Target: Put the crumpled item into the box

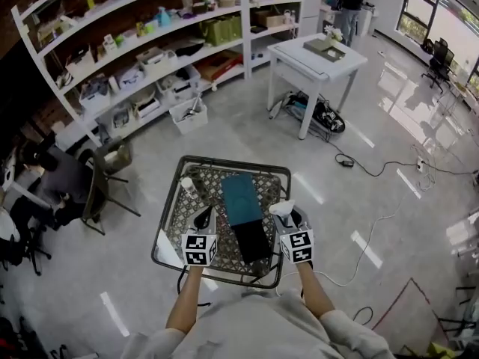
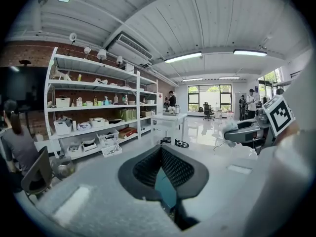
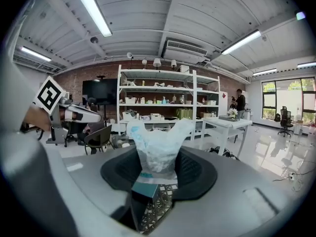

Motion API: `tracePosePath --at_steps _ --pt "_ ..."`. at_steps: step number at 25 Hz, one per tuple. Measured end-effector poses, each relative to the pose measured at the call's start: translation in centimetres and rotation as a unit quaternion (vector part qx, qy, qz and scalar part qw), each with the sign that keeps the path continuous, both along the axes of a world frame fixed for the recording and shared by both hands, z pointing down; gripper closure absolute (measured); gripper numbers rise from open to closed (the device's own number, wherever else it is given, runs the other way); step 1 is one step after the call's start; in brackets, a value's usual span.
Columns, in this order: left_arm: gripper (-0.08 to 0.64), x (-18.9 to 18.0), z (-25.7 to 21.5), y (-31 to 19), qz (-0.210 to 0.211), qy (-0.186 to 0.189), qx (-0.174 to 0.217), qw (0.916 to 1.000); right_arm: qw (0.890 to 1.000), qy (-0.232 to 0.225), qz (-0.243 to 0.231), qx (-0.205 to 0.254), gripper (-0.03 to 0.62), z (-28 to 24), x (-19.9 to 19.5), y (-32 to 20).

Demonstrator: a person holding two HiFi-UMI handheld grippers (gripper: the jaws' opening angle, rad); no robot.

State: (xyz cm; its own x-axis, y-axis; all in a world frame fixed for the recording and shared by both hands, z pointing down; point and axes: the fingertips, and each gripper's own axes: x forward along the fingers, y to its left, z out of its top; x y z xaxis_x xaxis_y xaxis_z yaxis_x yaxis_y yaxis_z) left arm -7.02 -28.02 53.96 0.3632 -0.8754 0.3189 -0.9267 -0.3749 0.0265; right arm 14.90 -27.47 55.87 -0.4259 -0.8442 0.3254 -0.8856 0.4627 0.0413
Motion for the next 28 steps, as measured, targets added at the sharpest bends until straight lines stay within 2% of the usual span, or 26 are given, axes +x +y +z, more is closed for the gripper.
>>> tracePosePath --at_steps 7,13,28 --pt "0.554 -0.7 1.3 -0.8 -0.016 -0.014 -0.021 0.9996 1.0 -0.011 -0.018 -0.019 0.416 1.8 -0.6 -1.7" --pt "0.554 -0.5 2.8 -1.4 -0.009 -0.022 -0.033 0.9992 0.999 -0.011 -0.021 -0.034 0.416 3.4 -0.9 -2.3" --pt "0.554 -2.0 8.5 -1.1 0.007 -0.008 -0.083 0.9965 0.996 0.011 -0.012 -0.087 0.416 8.4 -2.5 -1.1"
